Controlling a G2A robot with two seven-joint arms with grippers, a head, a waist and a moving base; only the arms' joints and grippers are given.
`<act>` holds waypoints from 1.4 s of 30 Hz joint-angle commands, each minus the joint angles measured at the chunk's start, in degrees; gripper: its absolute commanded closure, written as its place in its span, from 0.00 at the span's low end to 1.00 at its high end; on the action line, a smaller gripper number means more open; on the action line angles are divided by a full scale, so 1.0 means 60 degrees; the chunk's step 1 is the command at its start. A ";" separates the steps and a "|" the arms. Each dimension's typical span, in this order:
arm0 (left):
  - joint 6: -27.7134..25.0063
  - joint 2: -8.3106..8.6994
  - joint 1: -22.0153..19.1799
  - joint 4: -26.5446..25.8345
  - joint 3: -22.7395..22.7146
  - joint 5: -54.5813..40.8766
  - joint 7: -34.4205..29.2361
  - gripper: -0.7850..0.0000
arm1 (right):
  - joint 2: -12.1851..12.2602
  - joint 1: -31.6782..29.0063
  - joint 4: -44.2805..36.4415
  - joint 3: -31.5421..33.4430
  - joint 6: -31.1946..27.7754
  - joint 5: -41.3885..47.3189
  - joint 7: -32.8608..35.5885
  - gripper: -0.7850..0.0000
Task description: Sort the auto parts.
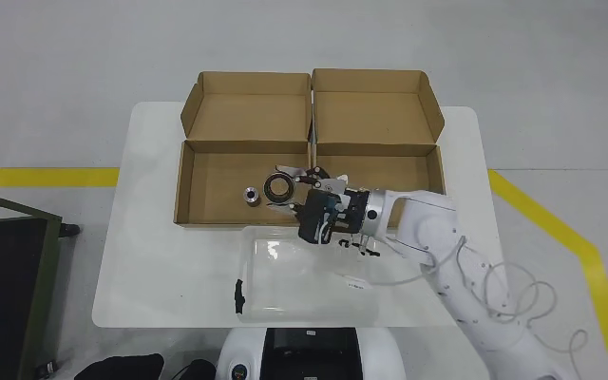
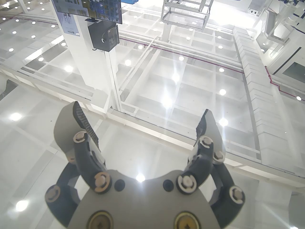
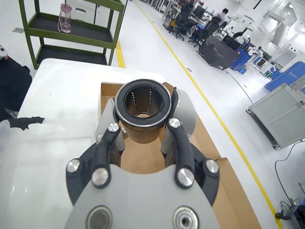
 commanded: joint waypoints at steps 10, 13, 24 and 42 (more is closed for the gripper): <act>0.0000 0.0000 0.0000 0.0000 0.0000 0.0000 0.0000 0.00 | -0.0303 0.0505 0.1300 -0.1065 0.0448 0.0698 0.0960 1.00; 0.0000 0.0000 0.0000 0.0000 0.0000 0.0000 0.0000 0.00 | -0.0439 0.0844 0.1826 -0.1423 0.0482 0.0970 0.1187 1.00; 0.0000 0.0000 0.0000 0.0000 0.0000 0.0000 0.0000 0.00 | -0.0967 0.2007 0.3743 -0.2376 0.1084 0.1594 0.1818 1.00; 0.0000 0.0000 0.0000 0.0000 0.0000 0.0000 0.0000 0.00 | -0.1418 0.2657 0.5302 -0.2861 0.1347 0.1656 0.2306 0.95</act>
